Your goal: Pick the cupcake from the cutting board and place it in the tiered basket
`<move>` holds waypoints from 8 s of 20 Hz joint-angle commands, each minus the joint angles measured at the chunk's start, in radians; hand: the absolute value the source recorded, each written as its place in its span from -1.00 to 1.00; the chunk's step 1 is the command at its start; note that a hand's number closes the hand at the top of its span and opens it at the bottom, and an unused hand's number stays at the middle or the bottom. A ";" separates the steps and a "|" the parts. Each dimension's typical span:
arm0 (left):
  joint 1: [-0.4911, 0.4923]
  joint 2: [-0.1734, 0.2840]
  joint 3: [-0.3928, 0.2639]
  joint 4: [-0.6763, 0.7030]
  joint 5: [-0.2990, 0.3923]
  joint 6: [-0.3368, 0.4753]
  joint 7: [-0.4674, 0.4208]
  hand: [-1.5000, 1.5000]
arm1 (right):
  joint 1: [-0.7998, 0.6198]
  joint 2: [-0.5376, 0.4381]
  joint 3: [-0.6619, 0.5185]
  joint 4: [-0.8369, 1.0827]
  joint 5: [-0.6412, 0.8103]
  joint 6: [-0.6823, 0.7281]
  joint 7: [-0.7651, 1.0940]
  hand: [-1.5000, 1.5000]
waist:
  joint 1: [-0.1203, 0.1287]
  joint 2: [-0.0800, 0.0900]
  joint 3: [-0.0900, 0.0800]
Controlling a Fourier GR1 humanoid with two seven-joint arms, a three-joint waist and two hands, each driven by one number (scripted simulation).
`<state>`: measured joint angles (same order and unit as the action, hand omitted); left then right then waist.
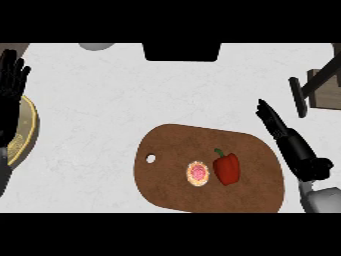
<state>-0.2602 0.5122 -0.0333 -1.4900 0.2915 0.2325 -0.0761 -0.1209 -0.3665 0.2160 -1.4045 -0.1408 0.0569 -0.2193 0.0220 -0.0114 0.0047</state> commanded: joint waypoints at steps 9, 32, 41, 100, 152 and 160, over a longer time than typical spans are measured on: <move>0.302 -0.151 -0.135 0.121 -0.046 0.075 0.092 0.00 | 0.042 0.129 -0.311 -0.165 0.084 -0.589 0.217 -1.00 | -0.104 -0.003 -0.008; 0.306 -0.259 -0.251 0.099 -0.152 0.135 0.105 0.00 | 0.382 -0.142 0.223 -0.891 0.849 -0.246 1.183 -1.00 | -0.007 0.014 -0.014; 0.231 -0.257 -0.196 0.163 -0.136 0.108 0.099 0.00 | 0.117 0.135 0.492 -0.802 1.198 -0.029 1.553 -1.00 | -0.012 0.014 -0.010; 0.305 -0.326 -0.204 0.095 -0.222 0.131 0.115 0.00 | -0.109 0.365 0.422 -0.152 0.931 0.077 1.670 1.00 | -0.018 0.011 -0.005; 0.322 -0.317 -0.186 0.102 -0.234 0.069 0.104 0.00 | -1.255 -0.183 -0.654 -0.001 1.790 0.568 1.476 1.00 | -0.006 0.012 -0.009; 0.314 -0.326 -0.190 0.071 -0.248 0.075 0.124 0.00 | -1.271 -0.233 -0.802 0.282 1.792 0.352 1.354 1.00 | 0.002 0.019 -0.005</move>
<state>0.0789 0.1943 -0.2205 -1.4237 0.0514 0.3017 0.0078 -1.3736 -0.6002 -0.5404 -1.2550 1.6516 0.5044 1.0449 0.0213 0.0023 -0.0002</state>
